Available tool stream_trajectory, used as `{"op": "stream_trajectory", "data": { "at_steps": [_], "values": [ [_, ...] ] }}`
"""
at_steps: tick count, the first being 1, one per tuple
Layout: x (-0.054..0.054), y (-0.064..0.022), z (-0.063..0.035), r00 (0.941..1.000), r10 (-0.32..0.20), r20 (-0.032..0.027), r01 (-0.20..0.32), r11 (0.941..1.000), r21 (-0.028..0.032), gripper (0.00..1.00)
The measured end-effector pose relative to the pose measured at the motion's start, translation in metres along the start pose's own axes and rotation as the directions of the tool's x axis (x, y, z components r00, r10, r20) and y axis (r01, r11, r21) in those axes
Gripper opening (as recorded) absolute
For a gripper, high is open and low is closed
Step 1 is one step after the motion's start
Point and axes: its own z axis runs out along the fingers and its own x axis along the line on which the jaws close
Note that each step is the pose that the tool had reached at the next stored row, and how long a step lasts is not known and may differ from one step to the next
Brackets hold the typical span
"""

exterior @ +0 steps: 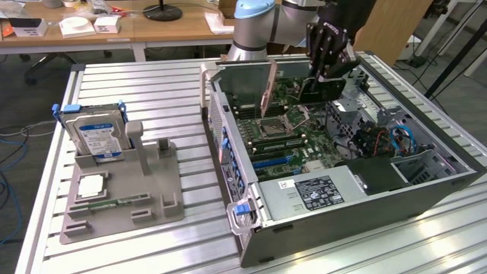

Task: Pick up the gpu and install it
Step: 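Insert the gpu into the slot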

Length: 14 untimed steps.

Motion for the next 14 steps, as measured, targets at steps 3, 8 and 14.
{"op": "stream_trajectory", "data": {
  "at_steps": [3,8,14],
  "values": [
    [0.0,0.0,0.0041,1.0,0.0,0.0,0.0,1.0,0.0028,0.26],
    [0.0,-0.0001,0.0113,1.0,0.0,0.0002,0.0,1.0,0.0057,0.26],
    [0.0,-0.0002,0.0177,1.0,0.0,0.0002,0.0,1.0,0.0072,0.26]
  ]
}}
